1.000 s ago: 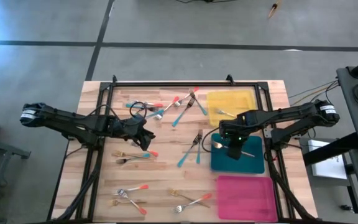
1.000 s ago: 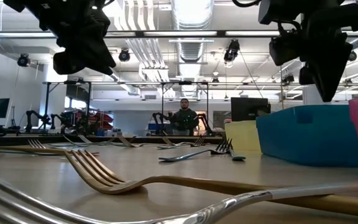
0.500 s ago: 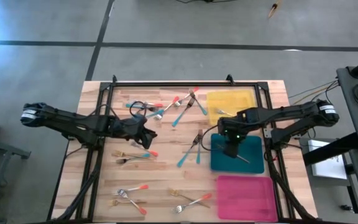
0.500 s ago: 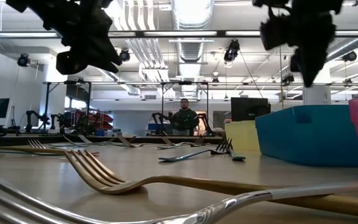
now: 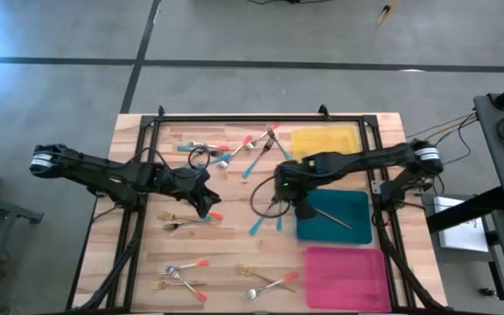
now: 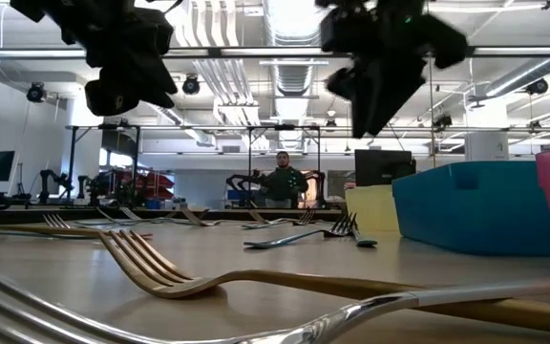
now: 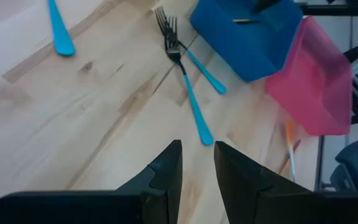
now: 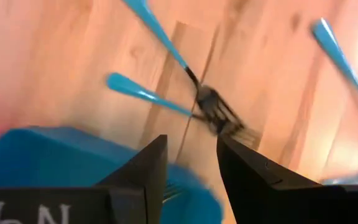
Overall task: Sort silverware by color (type)
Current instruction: Put the blue fork into the pink bin, then put the gold fork into the blue bin
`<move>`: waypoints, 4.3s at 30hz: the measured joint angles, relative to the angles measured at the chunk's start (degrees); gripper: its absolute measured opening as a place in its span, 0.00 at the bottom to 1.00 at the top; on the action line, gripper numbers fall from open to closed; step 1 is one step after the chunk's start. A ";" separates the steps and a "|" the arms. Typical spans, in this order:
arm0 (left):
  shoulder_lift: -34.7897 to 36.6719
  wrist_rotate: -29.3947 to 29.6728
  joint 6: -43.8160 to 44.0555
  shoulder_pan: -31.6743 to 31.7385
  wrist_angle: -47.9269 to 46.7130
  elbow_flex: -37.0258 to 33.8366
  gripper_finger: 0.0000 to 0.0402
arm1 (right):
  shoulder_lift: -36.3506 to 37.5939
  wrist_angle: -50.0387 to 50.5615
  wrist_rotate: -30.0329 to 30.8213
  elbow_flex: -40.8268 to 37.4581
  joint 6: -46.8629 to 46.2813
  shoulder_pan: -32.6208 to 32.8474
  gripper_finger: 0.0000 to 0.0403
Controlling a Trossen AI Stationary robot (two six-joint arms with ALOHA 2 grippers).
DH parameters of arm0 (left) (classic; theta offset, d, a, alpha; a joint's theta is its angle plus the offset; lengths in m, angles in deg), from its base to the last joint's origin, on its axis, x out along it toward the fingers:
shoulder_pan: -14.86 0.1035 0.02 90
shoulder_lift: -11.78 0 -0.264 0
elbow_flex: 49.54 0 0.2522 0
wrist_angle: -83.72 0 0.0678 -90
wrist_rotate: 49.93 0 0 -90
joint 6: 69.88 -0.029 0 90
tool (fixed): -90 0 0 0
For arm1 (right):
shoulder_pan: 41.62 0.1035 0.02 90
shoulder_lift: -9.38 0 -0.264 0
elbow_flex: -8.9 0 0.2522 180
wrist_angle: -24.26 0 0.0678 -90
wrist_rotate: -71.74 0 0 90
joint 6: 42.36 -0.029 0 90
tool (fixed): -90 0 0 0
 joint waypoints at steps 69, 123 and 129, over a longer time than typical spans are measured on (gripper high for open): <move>17.81 8.55 1.44 -1.42 -14.22 0.00 0.19 | -15.03 27.45 -8.65 26.88 -22.14 7.81 0.03; 5.04 -0.36 2.92 -23.92 -25.59 0.02 0.19 | 1.59 2.14 0.87 -0.16 -75.18 44.12 0.20; -1.59 1.11 -8.32 -23.92 -30.46 0.01 0.19 | 1.59 4.18 1.56 0.18 -76.74 42.12 0.21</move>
